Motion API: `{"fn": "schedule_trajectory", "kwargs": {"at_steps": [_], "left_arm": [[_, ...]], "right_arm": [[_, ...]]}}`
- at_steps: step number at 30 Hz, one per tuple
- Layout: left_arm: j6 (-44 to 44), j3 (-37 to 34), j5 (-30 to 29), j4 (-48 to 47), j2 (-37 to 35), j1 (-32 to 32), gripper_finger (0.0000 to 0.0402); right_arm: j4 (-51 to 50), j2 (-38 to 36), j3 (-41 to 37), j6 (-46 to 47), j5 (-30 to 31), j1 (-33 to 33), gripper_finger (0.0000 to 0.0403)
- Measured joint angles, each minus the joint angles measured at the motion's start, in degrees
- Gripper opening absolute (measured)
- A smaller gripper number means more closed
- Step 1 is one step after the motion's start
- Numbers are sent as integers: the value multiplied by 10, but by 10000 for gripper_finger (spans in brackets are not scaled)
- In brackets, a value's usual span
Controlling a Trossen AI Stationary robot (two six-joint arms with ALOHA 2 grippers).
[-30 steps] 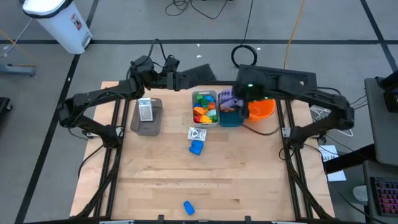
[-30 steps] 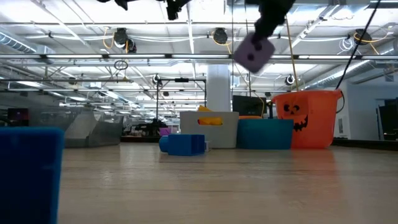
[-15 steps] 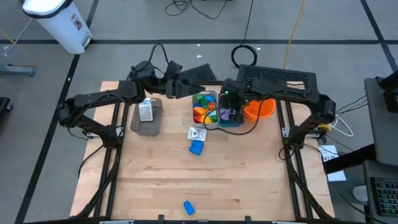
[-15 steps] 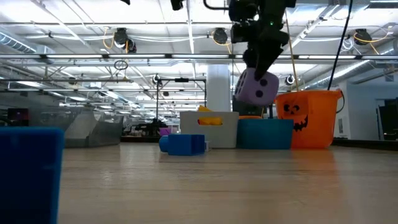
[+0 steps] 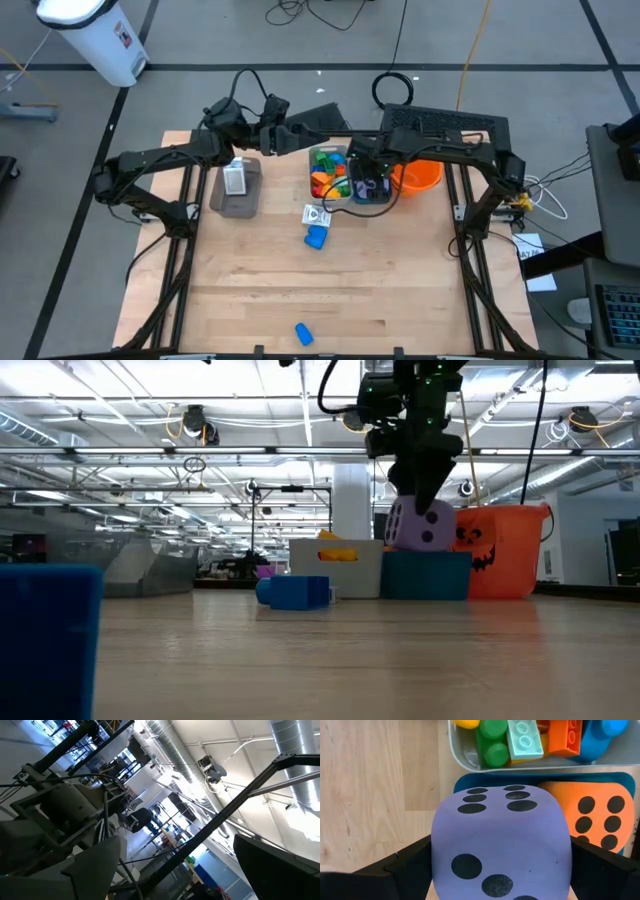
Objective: Pick & Place Toys
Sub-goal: Put the purple dice into the blue bin
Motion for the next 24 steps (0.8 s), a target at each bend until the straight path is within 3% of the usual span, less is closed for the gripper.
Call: {"fn": "schedule_trajectory", "kwargs": {"at_steps": [16, 24], "left_arm": [[2, 0, 3, 0, 0, -13, 392], [2, 0, 3, 0, 0, -13, 392]], "right_arm": [[28, 7, -53, 1, 5, -30, 365], [38, 7, -68, -1, 46, -28, 389]]}}
